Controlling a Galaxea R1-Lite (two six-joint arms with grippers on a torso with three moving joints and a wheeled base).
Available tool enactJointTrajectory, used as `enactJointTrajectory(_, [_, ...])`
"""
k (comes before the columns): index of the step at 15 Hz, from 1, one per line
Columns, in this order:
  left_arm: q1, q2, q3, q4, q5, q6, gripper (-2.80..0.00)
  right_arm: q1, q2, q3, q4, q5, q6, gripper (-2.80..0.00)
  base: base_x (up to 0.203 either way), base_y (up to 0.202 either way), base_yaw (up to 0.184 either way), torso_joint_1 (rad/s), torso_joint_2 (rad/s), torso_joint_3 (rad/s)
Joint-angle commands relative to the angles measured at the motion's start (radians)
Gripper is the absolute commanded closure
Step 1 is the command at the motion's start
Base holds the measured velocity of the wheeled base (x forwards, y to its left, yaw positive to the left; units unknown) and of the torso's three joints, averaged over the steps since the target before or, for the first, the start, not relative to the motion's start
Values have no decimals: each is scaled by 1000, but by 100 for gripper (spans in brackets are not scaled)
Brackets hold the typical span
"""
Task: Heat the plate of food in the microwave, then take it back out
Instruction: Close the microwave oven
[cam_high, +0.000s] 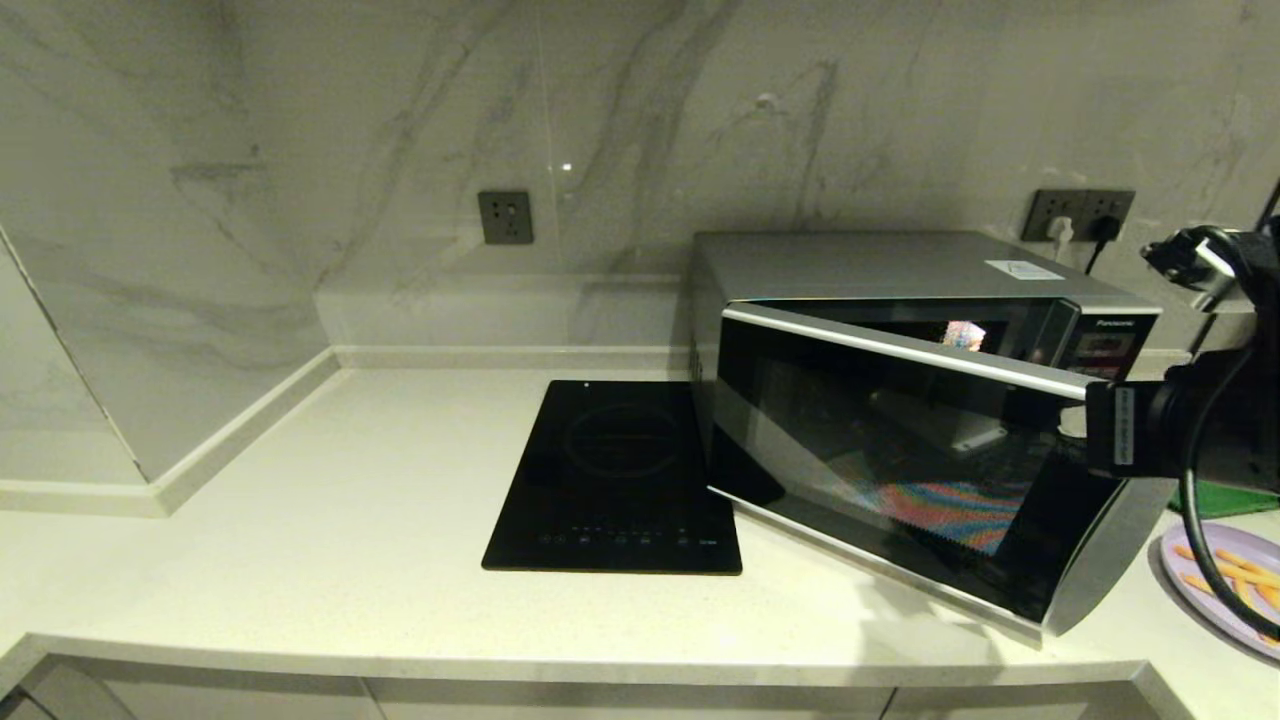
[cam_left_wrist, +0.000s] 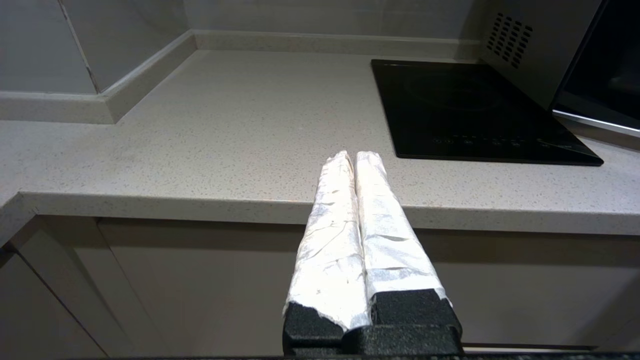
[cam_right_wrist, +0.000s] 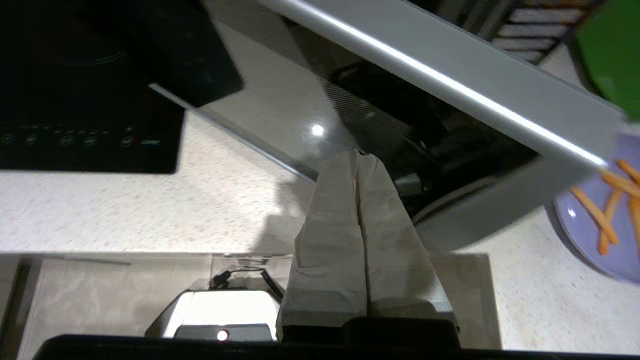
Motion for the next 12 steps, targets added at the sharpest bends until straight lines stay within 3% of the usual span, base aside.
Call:
enactJointTrajectory(1, [1,-1,0,0,1,-1,0,-76,-9,15,2,-7,25,0,0,0,0,0,0,0])
enactJointTrajectory(4, [1,0,0,0,1,-1,0,-191,-2,22,-28,-1,47,0,0,0,0,0,0,0])
enactJointTrajectory(7, [1,-1,0,0,1,0,0,-257,25,27,-68,6,52,0,0,0,0,0,0,0])
enactJointTrajectory(12, [1,-1,0,0,1,-1,0,-281,30,33,-84,35,60,0,0,0,0,0,0,0])
